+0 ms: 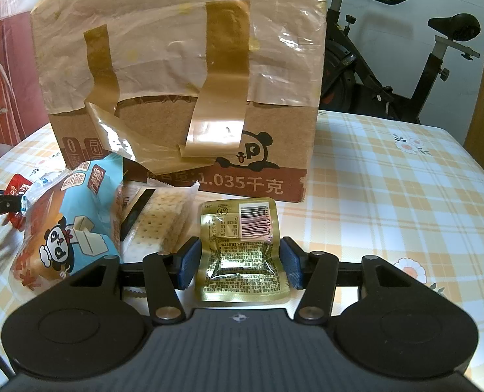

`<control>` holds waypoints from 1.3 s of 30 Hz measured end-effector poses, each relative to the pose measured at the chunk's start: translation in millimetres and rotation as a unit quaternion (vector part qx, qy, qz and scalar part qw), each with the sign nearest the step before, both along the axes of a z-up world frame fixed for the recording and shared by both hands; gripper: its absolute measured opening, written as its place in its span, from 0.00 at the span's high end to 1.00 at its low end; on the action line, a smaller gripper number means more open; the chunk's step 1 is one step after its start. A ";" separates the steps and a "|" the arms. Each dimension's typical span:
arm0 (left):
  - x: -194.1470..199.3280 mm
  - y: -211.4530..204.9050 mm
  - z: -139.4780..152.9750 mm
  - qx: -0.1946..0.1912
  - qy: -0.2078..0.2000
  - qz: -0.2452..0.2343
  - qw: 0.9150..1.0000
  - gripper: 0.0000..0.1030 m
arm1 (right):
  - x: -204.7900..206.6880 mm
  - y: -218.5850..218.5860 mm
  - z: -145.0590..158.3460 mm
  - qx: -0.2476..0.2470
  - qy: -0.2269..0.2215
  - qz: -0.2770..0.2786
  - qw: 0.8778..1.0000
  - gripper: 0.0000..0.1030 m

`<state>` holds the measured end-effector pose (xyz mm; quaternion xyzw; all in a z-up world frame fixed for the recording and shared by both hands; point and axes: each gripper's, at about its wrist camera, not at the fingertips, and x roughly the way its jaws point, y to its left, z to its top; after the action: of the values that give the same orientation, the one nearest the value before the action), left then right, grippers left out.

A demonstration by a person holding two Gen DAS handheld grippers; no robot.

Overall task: Organize snacks
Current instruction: 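Close the left tool on the red candy packet, then lift the red candy packet and gold sachet over the box with both tools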

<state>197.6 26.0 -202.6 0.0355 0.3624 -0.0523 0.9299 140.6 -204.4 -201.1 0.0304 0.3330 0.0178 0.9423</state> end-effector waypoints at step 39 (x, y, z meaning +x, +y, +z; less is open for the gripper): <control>-12.7 9.4 48.2 -0.057 -0.084 -0.014 0.995 0.87 | -14.9 -35.9 18.7 0.038 -0.016 -0.063 0.997 0.47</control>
<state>185.0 35.5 -154.4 -0.0080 0.2785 -0.0826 0.9568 125.7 -240.3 -182.4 0.0869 0.3148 -0.0280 0.9448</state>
